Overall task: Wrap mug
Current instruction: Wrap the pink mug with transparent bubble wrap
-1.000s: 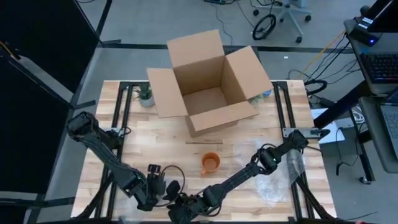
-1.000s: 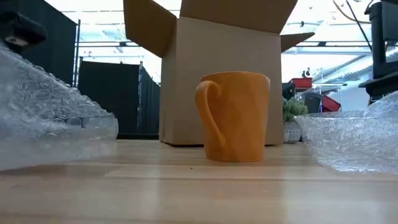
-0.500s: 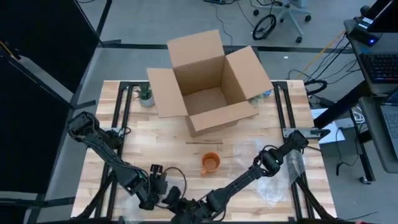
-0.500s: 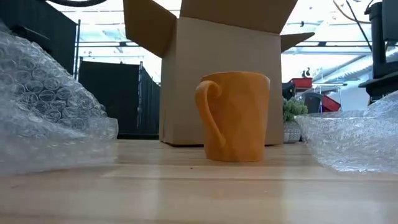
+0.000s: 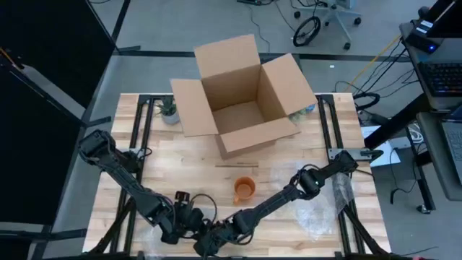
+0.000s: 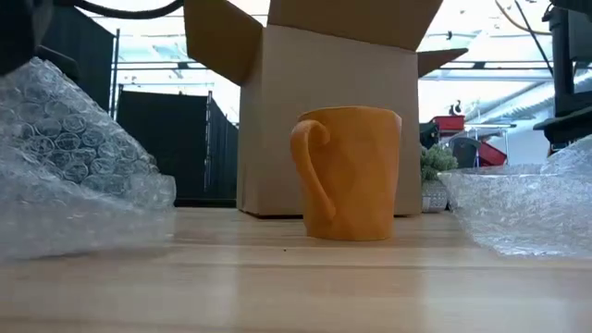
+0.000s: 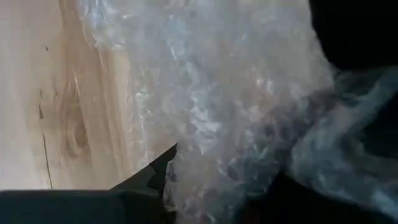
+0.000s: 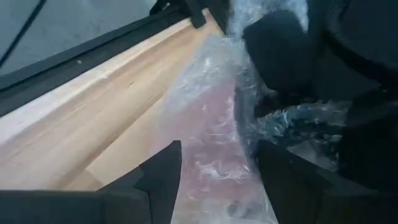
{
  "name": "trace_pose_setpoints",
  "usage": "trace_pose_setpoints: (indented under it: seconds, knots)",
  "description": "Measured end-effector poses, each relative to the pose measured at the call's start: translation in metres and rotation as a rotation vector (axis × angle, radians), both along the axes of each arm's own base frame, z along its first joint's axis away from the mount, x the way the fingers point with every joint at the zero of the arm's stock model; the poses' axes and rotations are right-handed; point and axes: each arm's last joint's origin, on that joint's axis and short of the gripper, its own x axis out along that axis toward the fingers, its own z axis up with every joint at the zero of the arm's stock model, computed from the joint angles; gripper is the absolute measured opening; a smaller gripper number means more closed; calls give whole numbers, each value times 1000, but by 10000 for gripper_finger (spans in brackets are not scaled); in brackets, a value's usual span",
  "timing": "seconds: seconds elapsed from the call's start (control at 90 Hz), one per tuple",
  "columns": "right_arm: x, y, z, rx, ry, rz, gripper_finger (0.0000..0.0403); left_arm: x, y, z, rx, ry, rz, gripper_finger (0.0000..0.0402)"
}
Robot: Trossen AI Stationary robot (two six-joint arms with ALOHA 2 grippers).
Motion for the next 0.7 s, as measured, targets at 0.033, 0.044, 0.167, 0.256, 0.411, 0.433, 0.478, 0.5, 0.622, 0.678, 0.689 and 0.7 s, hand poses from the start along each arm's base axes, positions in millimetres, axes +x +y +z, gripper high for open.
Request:
trace_pose_setpoints:
  seconds: [0.033,0.044,0.167,0.256,0.411,0.433,0.478,0.5,0.622,0.678,0.689,0.7]
  knots:
    - [0,-1,0,7,16,16,192,0,0,0,0,1,1,138]
    - [0,-2,0,9,22,21,192,0,0,0,-1,1,1,138]
    - [-1,-2,-1,13,45,42,192,-1,1,5,-14,-2,-2,138]
    - [-1,-3,-1,-2,48,48,192,-1,1,14,-25,10,-3,138]
    - [-1,-1,1,-15,36,54,192,-3,0,34,-10,49,-6,138]
    - [-1,-1,2,-13,34,53,192,-3,1,37,-3,55,-8,138]
    - [-1,-1,2,-14,35,52,192,-4,1,41,10,67,-5,138]
    - [-1,-1,2,-14,35,51,192,-4,1,42,16,71,-5,138]
    - [-1,-2,1,-26,29,42,192,-5,4,46,49,95,-4,138]
    - [0,-3,0,-33,29,38,192,-7,5,46,67,105,0,138]
    - [-1,-3,0,-29,36,37,192,-7,6,46,72,107,4,138]
    - [-1,-3,-1,-26,41,37,192,-8,6,46,79,109,1,138]
